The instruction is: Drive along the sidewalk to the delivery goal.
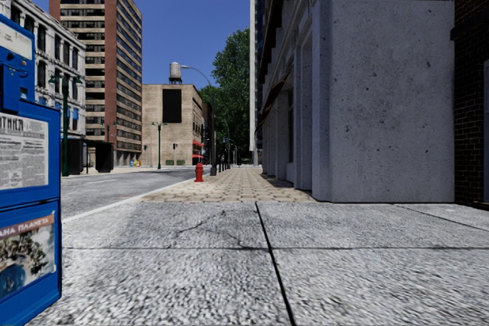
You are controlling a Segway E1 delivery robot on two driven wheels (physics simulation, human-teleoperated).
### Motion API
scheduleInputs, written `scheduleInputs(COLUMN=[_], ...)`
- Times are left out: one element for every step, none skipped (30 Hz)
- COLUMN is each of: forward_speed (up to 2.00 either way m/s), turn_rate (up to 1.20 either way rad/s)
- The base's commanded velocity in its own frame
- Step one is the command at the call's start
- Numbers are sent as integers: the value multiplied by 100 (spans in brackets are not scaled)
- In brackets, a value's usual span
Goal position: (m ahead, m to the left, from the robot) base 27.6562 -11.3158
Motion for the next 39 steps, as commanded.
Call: scheduleInputs(forward_speed=[200, 200, 200, 200, 200, 200, 200, 200, 200, 200, 200, 200, 200, 200, 200, 200, 200, 200, 200, 200, 200, 200, 200, 200, 200, 200, 200, 200, 200, 200, 200, 200, 200, 200, 200, 200, 200, 200, 200], turn_rate=[0, 0, 0, 0, 0, 0, 0, 0, 0, 0, 0, 0, 0, 0, 0, 0, 0, 0, 0, 0, 0, 0, 0, 0, 0, 0, 0, 0, 0, 0, 0, 0, 0, 0, 0, 0, 0, 0, 0])
